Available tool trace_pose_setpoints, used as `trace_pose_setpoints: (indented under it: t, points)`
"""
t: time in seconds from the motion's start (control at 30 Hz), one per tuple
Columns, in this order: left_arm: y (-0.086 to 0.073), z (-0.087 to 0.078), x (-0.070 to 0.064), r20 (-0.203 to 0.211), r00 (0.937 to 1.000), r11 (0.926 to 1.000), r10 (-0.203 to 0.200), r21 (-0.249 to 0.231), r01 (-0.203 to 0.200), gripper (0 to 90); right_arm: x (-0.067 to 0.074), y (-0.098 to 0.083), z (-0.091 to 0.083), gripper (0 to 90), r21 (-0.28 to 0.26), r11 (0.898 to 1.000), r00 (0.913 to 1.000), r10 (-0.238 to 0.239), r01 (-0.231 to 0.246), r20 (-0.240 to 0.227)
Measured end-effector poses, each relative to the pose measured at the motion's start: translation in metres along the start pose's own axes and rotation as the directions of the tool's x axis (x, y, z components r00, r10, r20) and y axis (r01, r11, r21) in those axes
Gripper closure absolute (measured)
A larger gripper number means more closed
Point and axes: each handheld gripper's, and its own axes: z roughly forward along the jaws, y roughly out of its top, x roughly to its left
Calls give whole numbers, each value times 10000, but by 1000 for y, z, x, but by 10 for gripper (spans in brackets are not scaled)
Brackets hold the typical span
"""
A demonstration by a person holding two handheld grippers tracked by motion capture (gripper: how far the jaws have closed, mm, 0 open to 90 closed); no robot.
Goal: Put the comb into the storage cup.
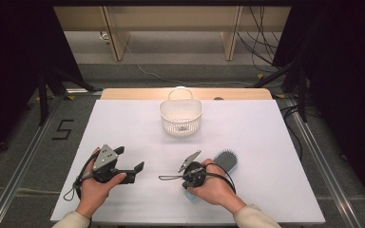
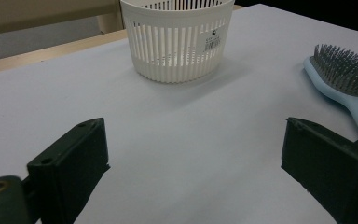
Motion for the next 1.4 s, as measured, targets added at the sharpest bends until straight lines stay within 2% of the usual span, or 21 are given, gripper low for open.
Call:
trace_pose_setpoints:
  t: [0.1,0.2,0.27,0.33,0.43,0.47,0.57,0.67,0.77,0.83,0.87,0.9,1.4]
  points:
    - [0,0,0,-7,10000,10000,-51,-1,51,72,1,-4,-2,900,449,9986,9993,-261,272,-255]
    - [0,0,0,10,10000,10000,-31,-3,31,73,2,-10,-4,900,850,9960,9988,-242,278,-429]
    - [0,0,0,9,10000,10000,-29,15,29,74,2,-12,-4,900,884,9953,9984,-362,400,-443]
    - [0,0,0,26,10000,10000,-20,11,20,74,3,-16,-7,900,1070,9939,9986,-221,271,-479]
    - [0,0,1,-1,10000,10000,-43,-7,43,76,3,-19,-8,900,1087,9936,9986,-247,298,-476]
    - [0,0,1,-10,10000,10000,-57,11,57,77,3,-22,-10,900,1180,9929,9988,-74,132,-492]
    - [0,0,1,-5,10000,10000,-54,3,54,77,2,-26,-13,900,1215,9925,9989,-46,103,-474]
    - [-1,0,1,16,10000,10000,-82,3,82,80,-3,-40,-20,900,1336,9910,9988,42,23,-485]
    - [0,1,0,19,10000,10000,-41,19,41,81,-6,-47,-25,900,1456,9893,9992,169,-116,-351]
    - [0,1,0,22,10000,10000,-33,-4,33,82,-10,-58,-31,900,1551,9875,9990,333,-284,-289]
    - [-1,1,0,17,10000,10000,-48,23,48,83,-11,-61,-32,900,1529,9870,9983,537,-494,-244]
    - [-1,1,0,17,10000,10000,-48,23,48,83,-13,-64,-34,900,1564,9867,9985,486,-442,-244]
    - [-1,1,1,-50,10000,10000,-56,44,56,80,-22,-82,-45,900,1845,9786,9959,889,-908,184]
